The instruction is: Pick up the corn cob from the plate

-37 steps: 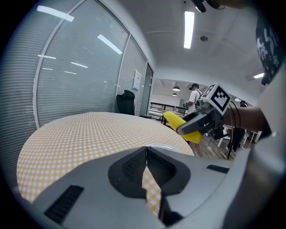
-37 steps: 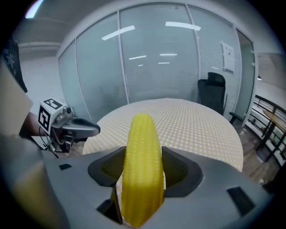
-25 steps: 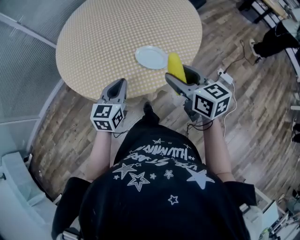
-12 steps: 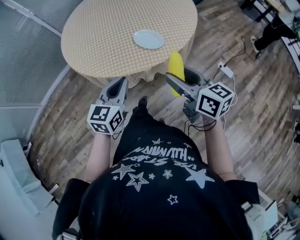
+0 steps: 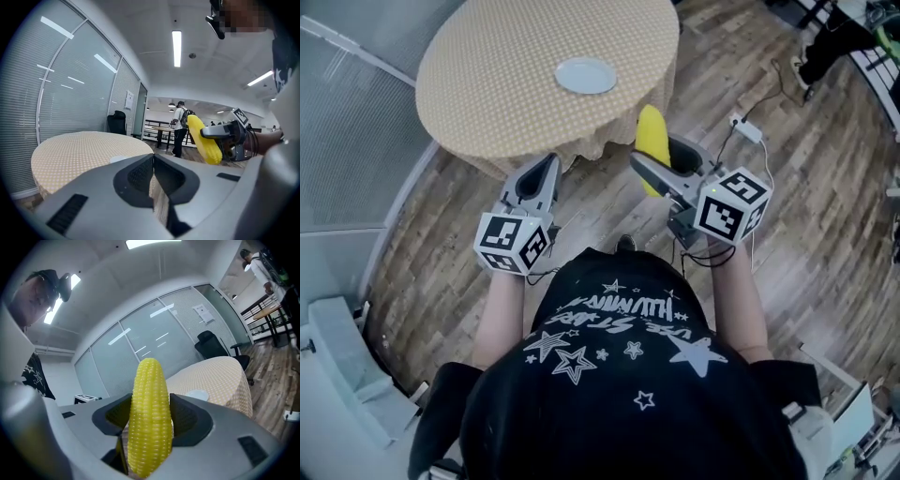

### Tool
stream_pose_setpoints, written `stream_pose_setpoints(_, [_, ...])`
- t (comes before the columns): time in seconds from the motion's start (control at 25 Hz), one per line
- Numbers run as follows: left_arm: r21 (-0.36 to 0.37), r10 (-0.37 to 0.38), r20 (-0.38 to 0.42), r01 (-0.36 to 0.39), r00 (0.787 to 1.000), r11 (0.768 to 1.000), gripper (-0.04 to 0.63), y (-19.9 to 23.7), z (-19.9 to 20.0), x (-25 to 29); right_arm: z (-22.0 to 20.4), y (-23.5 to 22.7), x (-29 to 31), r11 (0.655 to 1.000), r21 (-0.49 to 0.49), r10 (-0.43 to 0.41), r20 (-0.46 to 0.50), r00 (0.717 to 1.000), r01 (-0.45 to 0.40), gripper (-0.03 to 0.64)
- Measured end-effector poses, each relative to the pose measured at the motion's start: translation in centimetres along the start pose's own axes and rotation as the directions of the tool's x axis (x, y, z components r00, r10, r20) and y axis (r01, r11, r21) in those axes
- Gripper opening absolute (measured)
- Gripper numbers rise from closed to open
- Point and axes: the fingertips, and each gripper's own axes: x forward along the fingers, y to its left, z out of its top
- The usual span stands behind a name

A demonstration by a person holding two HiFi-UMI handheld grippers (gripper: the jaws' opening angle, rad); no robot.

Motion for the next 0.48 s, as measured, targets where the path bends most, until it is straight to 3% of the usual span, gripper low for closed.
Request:
stream_pose_setpoints(0.16, [0.007,-0.006,0.017,0.006,1.000,1.000,0.008,-0.1,-0.7,-2.8,-1.3,2.2,0.0,1.000,-0.006,-0.019,-0.006,1.000,0.019,0.256])
stream_pose_setpoints(0.32, [0.008,0.009,0.036,-0.009,0.999,1.000,0.008,2.0,-2.3,-9.8,-4.7,7.8,1.8,0.998,-0.039,-0.047,-0.021,0.999,0.046,0.256])
stream_pose_setpoints(0.48, [-0.006,0.021,0.037,-0.020,0.999,1.000,0.008,2.6,-2.0,-11.0,-4.9,9.0,2.4,0.997,-0.054,-0.051,-0.045,0.998,0.048,0.256])
